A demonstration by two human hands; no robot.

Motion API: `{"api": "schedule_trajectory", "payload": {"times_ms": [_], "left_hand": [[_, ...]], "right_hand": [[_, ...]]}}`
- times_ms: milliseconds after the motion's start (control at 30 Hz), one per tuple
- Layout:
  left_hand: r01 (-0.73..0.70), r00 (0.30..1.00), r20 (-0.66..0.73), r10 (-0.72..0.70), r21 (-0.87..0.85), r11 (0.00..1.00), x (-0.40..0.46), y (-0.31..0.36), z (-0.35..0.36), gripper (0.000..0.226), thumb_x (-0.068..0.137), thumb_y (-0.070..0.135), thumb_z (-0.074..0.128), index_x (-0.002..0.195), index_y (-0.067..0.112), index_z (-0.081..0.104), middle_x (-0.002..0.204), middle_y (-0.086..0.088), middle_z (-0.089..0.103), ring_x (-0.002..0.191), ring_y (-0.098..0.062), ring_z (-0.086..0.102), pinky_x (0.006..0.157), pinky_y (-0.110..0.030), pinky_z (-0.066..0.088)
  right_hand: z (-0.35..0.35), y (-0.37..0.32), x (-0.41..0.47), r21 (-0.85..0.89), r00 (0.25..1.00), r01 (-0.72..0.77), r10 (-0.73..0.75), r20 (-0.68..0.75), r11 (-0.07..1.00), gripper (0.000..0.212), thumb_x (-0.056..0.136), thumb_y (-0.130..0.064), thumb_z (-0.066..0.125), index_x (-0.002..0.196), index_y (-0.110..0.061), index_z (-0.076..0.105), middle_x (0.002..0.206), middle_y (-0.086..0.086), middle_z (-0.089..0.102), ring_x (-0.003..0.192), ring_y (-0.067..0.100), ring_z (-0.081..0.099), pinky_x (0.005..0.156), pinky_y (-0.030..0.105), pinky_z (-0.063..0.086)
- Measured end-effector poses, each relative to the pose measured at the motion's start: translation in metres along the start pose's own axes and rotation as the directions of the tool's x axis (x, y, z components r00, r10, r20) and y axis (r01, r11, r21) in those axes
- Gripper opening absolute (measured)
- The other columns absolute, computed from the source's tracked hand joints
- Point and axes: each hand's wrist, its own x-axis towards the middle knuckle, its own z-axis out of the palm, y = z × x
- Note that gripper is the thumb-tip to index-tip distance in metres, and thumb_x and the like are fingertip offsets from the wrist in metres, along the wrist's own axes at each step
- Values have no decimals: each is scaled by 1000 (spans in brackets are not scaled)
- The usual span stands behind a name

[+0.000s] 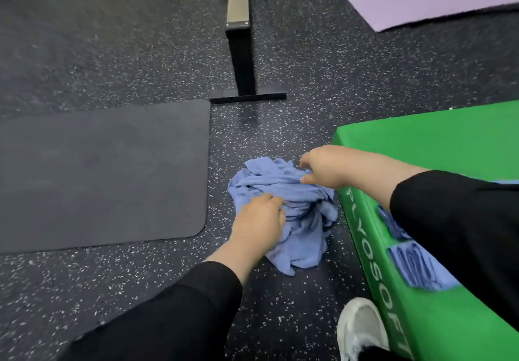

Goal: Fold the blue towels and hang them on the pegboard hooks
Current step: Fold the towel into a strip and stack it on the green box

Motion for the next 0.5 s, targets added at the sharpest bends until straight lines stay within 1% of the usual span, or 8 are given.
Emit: {"api": "schedule_trajectory", "payload": {"times_ms": [67,133,200,267,333,400,467,500], "left_hand": [[60,998,-4,-60,-19,998,-7,-27,-3,26,102,26,45,111,11,63,114,-7,62,106,-32,59,82,-41,50],[111,994,-8,-112,-49,993,-11,-48,-5,26,101,24,45,114,10,63,114,-9,62,105,-34,59,84,-42,50],[147,989,1,-147,-76,986,-12,-65,-5,28,101,22,44,119,10,63,114,-9,61,106,-34,58,84,-42,50],[182,983,8,-182,-93,979,-11,-79,-3,29,102,22,43,121,11,62,116,-8,60,107,-32,58,85,-40,49],[208,978,1,-210,-119,971,-7,-90,2,27,102,22,44,119,11,62,116,-7,60,106,-30,58,85,-39,49],[228,973,-2,-231,-145,963,0,-98,7,25,101,22,45,113,9,63,113,-7,60,103,-30,58,81,-38,48],[242,970,12,-244,-164,956,8,-102,12,25,102,22,44,110,9,63,113,-7,60,103,-30,58,80,-37,47],[247,969,20,-248,-174,953,11,-103,13,25,102,23,43,109,9,63,114,-7,60,104,-30,57,81,-37,47]], "right_hand": [[0,-20,19,-13,1000,7,-7,26,1000,34,98,-34,54,121,-11,63,119,13,69,109,36,62,90,37,52],[10,-35,36,-9,999,-2,3,50,1000,36,100,-32,53,127,-10,61,124,14,66,114,36,60,92,36,50],[29,-43,57,9,998,-25,25,57,1000,38,100,-29,53,131,-9,58,129,14,64,117,36,59,94,37,49],[54,-46,75,45,997,-63,60,50,997,36,99,-23,52,131,-7,55,128,13,61,115,36,59,91,38,48],[78,-47,91,93,994,-108,108,1,990,33,98,-19,52,128,-7,53,125,14,60,111,36,60,89,38,49],[98,-45,105,76,990,-132,135,-48,988,30,95,-14,55,123,-6,50,126,12,57,111,35,59,87,38,47],[112,-43,118,42,989,-134,137,-53,990,34,92,-10,58,124,-6,47,126,10,53,111,32,56,86,39,43],[116,-43,124,29,989,-145,146,-31,989,37,92,-11,59,126,-6,46,123,9,53,107,29,56,90,41,44]]}}
